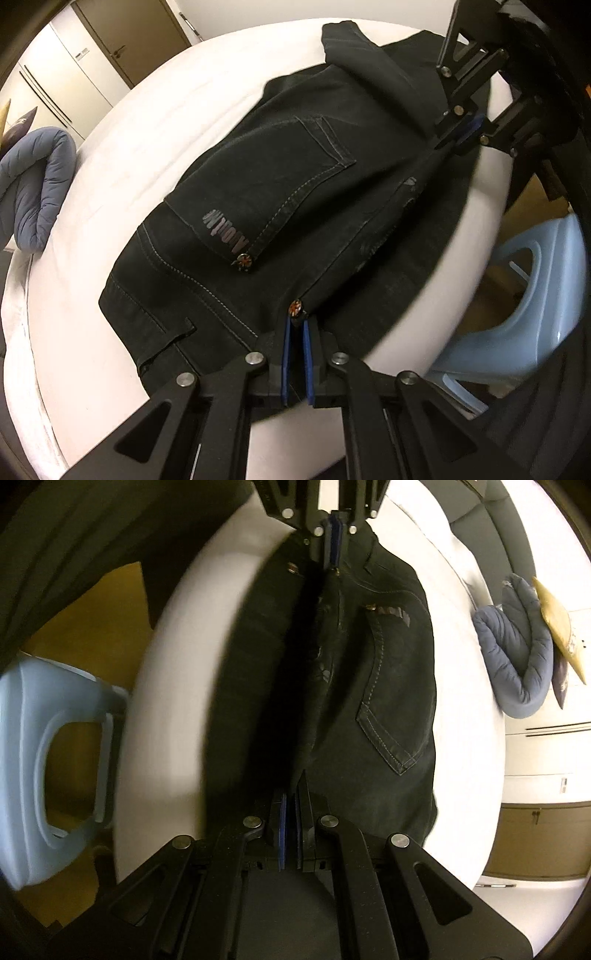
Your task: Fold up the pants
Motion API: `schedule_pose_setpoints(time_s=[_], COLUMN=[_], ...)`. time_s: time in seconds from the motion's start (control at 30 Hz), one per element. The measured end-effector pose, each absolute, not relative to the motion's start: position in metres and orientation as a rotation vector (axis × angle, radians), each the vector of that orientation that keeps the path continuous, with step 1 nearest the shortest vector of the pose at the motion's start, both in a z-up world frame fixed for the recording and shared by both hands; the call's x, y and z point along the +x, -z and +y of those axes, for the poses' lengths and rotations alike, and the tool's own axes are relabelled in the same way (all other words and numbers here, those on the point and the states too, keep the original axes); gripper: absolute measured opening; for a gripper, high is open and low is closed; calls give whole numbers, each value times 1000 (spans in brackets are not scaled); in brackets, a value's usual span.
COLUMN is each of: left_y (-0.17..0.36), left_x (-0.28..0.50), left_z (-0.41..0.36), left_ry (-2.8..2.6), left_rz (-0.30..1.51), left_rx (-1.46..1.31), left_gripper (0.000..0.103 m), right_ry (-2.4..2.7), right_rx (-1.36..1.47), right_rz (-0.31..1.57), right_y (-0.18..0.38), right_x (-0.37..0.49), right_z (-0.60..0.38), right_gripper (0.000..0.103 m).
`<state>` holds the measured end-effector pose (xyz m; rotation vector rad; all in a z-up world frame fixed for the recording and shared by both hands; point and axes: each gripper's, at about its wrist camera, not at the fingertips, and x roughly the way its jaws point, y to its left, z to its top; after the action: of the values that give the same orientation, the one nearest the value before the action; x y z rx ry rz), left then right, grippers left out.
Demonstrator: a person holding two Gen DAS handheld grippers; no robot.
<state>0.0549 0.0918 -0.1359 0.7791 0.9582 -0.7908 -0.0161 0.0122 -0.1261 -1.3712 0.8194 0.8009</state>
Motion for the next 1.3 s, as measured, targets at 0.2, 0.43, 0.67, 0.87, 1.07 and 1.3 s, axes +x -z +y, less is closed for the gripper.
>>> schedule_pose_setpoints(time_s=[0.2,0.43,0.67,0.87,1.07,1.3], left_y=[137,143,155,131,94,137], left_x=[63,56,71,76,104,141], left_z=[90,92,94,106,108,50], left_ry=[806,814,784,758,712,674], left_rz=[966,964,1004,1016,985,1048], left_rx=[773,787,737,709,514,305], left_gripper=[6,6,17,60,60,60], right_ry=[-780,-757,-720,-669,-596,-537], right_rx=[-1359,-1341,-1308,-1160,-1095,-771], right_rz=[834,844,871,925,893,921], right_y=[128,130,144,141,147,135], right_x=[-6,-10,-23,-18,-22,-8], right_z=[7,14,10,5,5,-12], right_gripper=[2,2,3,4,4,10])
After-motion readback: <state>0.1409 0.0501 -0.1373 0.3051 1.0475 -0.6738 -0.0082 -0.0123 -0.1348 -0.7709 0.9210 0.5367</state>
